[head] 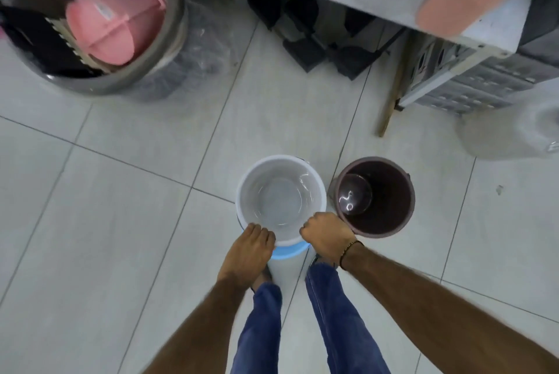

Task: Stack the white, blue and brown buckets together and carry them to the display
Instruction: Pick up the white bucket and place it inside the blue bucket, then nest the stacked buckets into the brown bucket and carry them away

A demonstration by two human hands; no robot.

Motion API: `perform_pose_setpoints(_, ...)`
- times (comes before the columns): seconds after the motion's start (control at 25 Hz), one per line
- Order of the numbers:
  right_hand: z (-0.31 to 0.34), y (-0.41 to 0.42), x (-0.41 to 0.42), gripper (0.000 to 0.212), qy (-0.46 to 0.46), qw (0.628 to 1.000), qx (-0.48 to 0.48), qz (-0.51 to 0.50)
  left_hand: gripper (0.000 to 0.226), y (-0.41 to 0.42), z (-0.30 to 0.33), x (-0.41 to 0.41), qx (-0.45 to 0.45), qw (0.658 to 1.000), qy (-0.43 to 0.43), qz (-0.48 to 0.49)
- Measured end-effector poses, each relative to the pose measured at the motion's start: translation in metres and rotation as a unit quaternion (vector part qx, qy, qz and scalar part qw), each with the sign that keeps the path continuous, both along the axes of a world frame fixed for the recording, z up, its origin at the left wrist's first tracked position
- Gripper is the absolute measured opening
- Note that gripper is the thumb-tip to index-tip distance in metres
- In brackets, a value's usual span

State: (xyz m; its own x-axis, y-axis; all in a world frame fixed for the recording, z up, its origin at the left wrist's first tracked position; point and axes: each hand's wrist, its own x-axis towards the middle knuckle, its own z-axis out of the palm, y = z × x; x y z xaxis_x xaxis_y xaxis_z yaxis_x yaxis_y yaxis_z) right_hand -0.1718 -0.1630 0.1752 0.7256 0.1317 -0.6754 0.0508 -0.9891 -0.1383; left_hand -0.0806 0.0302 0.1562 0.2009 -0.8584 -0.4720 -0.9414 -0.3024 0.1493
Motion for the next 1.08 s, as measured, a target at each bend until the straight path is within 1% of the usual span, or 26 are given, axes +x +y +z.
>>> perform_pose_setpoints(0.08, -0.040, 0.018, -0.013, 0.021, 0.009, 1.000, 0.011, -0.005, 0.026, 0.015, -0.036, -0.013, 0.031, 1.000, 0.008, -0.001)
perform_pose_setpoints(0.16, -0.082, 0.035, -0.024, 0.019, 0.026, 0.999, 0.019, -0.012, 0.022, 0.025, -0.074, -0.025, 0.051, 0.999, -0.003, -0.006)
perform_pose_setpoints(0.2, -0.105, 0.042, -0.030, 0.018, 0.035, 0.999, 0.022, -0.017, 0.021, 0.031, -0.095, -0.033, 0.076, 0.997, 0.009, -0.003)
perform_pose_setpoints(0.32, -0.167, 0.061, -0.044, 0.018, 0.065, 0.997, 0.022, -0.035, 0.024, 0.041, -0.152, -0.054, 0.123, 0.992, 0.002, -0.002)
perform_pose_setpoints(0.36, -0.180, 0.064, -0.047, 0.018, 0.075, 0.996, 0.015, -0.046, 0.024, 0.041, -0.164, -0.056, 0.131, 0.991, -0.005, -0.004)
perform_pose_setpoints(0.44, -0.206, 0.069, -0.055, 0.018, 0.085, 0.994, 0.014, -0.068, 0.023, 0.041, -0.189, -0.065, 0.155, 0.988, 0.008, -0.006)
perform_pose_setpoints(0.52, -0.214, 0.072, -0.061, 0.016, 0.068, 0.993, 0.028, -0.090, 0.023, 0.041, -0.201, -0.065, 0.144, 0.988, 0.045, 0.006)
perform_pose_setpoints(0.56, -0.214, 0.072, -0.063, 0.014, 0.042, 0.992, 0.040, -0.113, 0.024, 0.039, -0.202, -0.059, 0.118, 0.989, 0.082, 0.036)
perform_pose_setpoints(0.6, -0.210, 0.072, -0.065, 0.014, 0.008, 0.987, 0.052, -0.153, 0.026, 0.033, -0.198, -0.051, 0.079, 0.987, 0.114, 0.085)
perform_pose_setpoints(0.64, -0.206, 0.071, -0.067, 0.018, -0.029, 0.975, 0.059, -0.211, 0.028, 0.026, -0.194, -0.039, 0.026, 0.979, 0.130, 0.153)
perform_pose_setpoints(0.68, -0.201, 0.070, -0.067, 0.024, -0.069, 0.953, 0.057, -0.290, 0.031, 0.019, -0.190, -0.025, -0.032, 0.965, 0.115, 0.233)
perform_pose_setpoints(0.72, -0.197, 0.068, -0.068, 0.029, -0.102, 0.915, 0.045, -0.387, 0.037, 0.011, -0.189, -0.010, -0.069, 0.947, 0.075, 0.305)
perform_pose_setpoints(0.76, -0.197, 0.064, -0.068, 0.036, -0.118, 0.859, 0.035, -0.496, 0.045, 0.002, -0.192, 0.008, -0.078, 0.926, 0.047, 0.366)
perform_pose_setpoints(0.8, -0.200, 0.058, -0.068, 0.045, -0.106, 0.790, 0.034, -0.603, 0.057, -0.006, -0.199, 0.027, -0.049, 0.903, 0.054, 0.424)
perform_pose_setpoints(0.84, -0.205, 0.053, -0.067, 0.053, -0.068, 0.721, 0.044, -0.688, 0.068, -0.013, -0.208, 0.046, 0.003, 0.870, 0.098, 0.484)
perform_pose_setpoints(0.88, -0.212, 0.048, -0.065, 0.058, -0.018, 0.667, 0.063, -0.742, 0.074, -0.019, -0.218, 0.064, 0.065, 0.835, 0.157, 0.524)
perform_pose_setpoints(0.92, -0.220, 0.045, -0.066, 0.057, 0.029, 0.634, 0.088, -0.768, 0.075, -0.023, -0.228, 0.077, 0.123, 0.811, 0.206, 0.533)
perform_pose_setpoints(0.96, -0.229, 0.042, -0.066, 0.051, 0.059, 0.617, 0.114, -0.777, 0.072, -0.024, -0.236, 0.086, 0.156, 0.808, 0.227, 0.521)
perform_pose_setpoints(1.0, -0.236, 0.041, -0.068, 0.044, 0.067, 0.612, 0.130, -0.778, 0.069, -0.021, -0.242, 0.091, 0.164, 0.819, 0.226, 0.501)
perform_pose_setpoints(1.04, -0.240, 0.042, -0.068, 0.038, 0.060, 0.609, 0.137, -0.779, 0.066, -0.017, -0.242, 0.093, 0.152, 0.830, 0.220, 0.489)
perform_pose_setpoints(1.08, -0.243, 0.040, -0.067, 0.037, 0.047, 0.606, 0.140, -0.782, 0.063, -0.015, -0.240, 0.095, 0.128, 0.833, 0.223, 0.490)
